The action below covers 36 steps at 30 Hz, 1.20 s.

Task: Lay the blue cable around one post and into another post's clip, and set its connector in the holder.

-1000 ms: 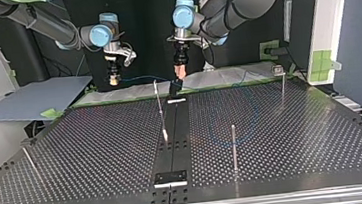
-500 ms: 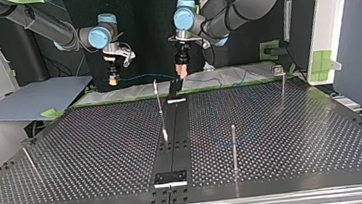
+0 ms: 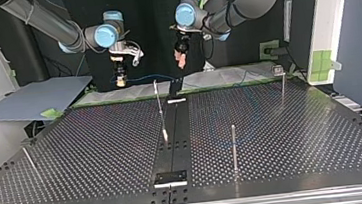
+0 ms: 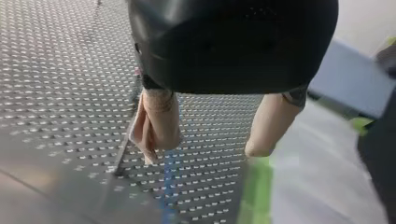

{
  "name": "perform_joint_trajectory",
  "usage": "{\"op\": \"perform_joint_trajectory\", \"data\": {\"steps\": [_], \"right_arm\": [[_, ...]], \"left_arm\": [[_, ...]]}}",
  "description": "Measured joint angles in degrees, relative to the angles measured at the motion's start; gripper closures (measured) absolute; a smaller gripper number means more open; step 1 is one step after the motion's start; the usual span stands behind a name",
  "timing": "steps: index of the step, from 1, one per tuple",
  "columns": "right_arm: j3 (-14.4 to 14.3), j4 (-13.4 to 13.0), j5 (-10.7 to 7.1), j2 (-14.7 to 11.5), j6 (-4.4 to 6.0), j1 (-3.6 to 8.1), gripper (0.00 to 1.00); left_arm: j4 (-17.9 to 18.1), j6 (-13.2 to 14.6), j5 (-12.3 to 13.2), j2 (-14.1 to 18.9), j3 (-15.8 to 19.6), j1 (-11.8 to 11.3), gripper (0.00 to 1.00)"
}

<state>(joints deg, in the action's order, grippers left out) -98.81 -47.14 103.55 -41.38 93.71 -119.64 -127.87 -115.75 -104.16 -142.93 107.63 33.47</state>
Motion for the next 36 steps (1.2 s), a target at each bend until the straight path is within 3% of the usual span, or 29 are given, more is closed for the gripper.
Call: {"op": "perform_joint_trajectory", "data": {"steps": [4, 8, 14, 26, 36], "right_arm": [[0.02, 2.36, 0.44, -2.38, 0.14, -2.25, 0.39], [0.00, 4.01, 0.47, -4.56, 0.15, -3.28, 0.39], [-0.02, 4.78, 0.27, -7.47, 0.17, -3.44, 0.39], [-0.47, 4.42, -0.01, -7.90, -0.03, -3.37, 0.39], [-1.03, 4.73, -0.08, -7.89, -0.86, -4.80, 0.39]], "left_arm": [[-2.20, -0.71, 0.72, 0.05, 0.09, -0.01, 0.00], [-1.57, -2.37, 0.57, 0.05, 0.10, 0.07, 0.00], [1.46, -5.64, -0.79, 0.07, 0.14, 0.13, 0.00], [7.20, -8.60, -6.04, 0.05, -0.39, 0.50, 0.00], [12.65, -12.69, -3.30, 0.01, -2.96, 1.49, 0.00]]}}
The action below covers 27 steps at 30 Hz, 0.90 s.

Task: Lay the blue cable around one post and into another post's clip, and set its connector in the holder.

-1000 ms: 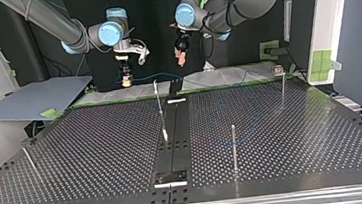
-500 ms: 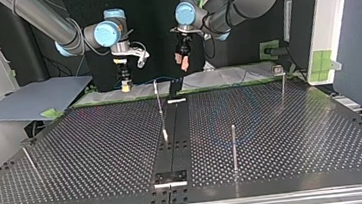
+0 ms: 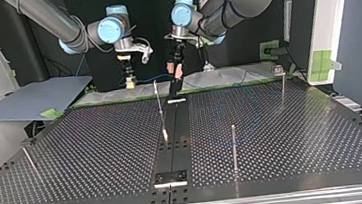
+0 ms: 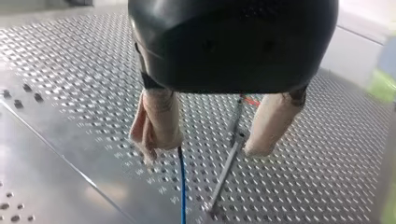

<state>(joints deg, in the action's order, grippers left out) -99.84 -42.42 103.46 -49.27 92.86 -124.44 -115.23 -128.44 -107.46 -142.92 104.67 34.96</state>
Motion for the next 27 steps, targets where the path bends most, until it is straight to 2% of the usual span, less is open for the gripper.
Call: {"op": "perform_joint_trajectory", "data": {"steps": [8, 19, 27], "right_arm": [[-0.76, 0.15, -0.01, -0.05, -0.26, -0.92, 0.39], [-0.84, 0.46, -0.04, -0.16, -0.24, -1.31, 0.39], [-0.84, 0.17, -0.90, -0.17, -0.22, -1.73, 0.39]], "left_arm": [[2.43, -0.88, -1.09, 0.01, -0.11, -0.02, 0.00], [2.80, -1.65, -6.11, -0.01, -0.18, -0.73, 0.00], [3.43, -1.75, -4.49, -0.02, -0.85, -0.65, 0.00]]}}
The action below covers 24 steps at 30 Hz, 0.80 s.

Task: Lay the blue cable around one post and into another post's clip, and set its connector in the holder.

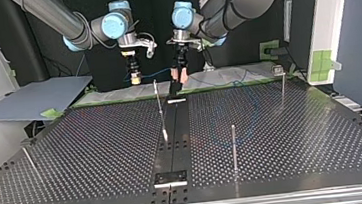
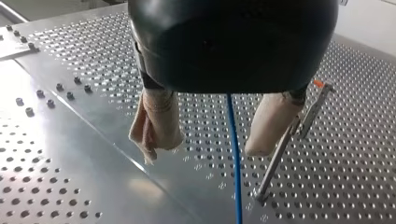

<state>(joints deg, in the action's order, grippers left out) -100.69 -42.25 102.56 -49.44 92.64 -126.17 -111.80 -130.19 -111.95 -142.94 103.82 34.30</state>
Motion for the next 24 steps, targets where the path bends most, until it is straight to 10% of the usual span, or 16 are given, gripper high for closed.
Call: {"op": "perform_joint_trajectory", "data": {"steps": [6, 8, 12, 13, 24], "right_arm": [[0.00, -0.06, -1.09, 0.00, 0.14, -0.10, 0.39], [0.00, -0.04, -1.17, 0.00, 0.25, -0.10, 0.39], [0.00, -0.03, -1.34, 0.00, 0.42, -0.05, 0.39], [0.00, 0.01, -1.42, 0.00, 0.46, 0.02, 0.39], [0.00, 0.75, -1.56, 0.08, 0.41, 0.48, 0.39]], "left_arm": [[-0.17, 0.03, 0.98, 0.00, -0.52, 0.31, 0.00], [-0.57, 0.45, 0.30, 0.02, -0.55, 0.39, 0.38], [-2.19, 2.22, -1.72, 0.01, -0.55, 0.59, 0.54], [-2.51, 2.85, -2.37, 0.01, -0.48, 0.68, 0.74], [1.58, 8.56, -0.93, -0.12, 0.38, 2.09, 0.82]]}}
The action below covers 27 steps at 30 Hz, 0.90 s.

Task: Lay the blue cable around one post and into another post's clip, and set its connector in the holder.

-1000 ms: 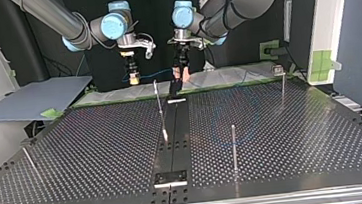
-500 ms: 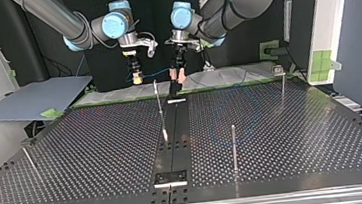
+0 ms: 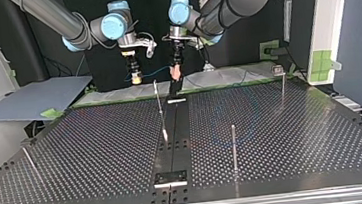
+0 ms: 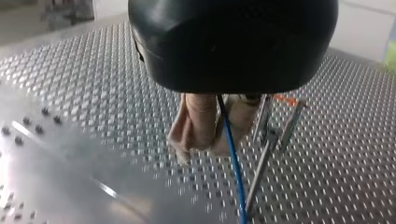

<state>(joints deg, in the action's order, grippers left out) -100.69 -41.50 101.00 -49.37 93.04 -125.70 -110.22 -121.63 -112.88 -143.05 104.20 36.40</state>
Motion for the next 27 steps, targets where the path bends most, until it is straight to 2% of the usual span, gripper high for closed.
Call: {"op": "perform_joint_trajectory", "data": {"steps": [4, 8, 18, 27], "right_arm": [[0.00, 0.24, 0.04, 0.00, -0.03, 0.24, 0.39], [-0.05, 0.48, 0.27, 0.00, 0.04, 0.62, 0.39], [-1.00, -0.43, 0.90, 0.30, 0.46, 2.37, 0.39], [-1.79, -2.35, 1.68, 4.07, 0.38, 3.13, 0.39]], "left_arm": [[2.32, 1.37, 1.00, -0.04, 0.04, 0.39, 0.82], [2.99, 2.75, 0.65, -0.32, 0.07, 0.49, 0.82], [5.18, 2.39, 0.53, -4.44, 0.03, 0.02, 0.82], [5.62, 1.88, 0.23, -5.75, 0.02, -0.41, 0.82]]}}
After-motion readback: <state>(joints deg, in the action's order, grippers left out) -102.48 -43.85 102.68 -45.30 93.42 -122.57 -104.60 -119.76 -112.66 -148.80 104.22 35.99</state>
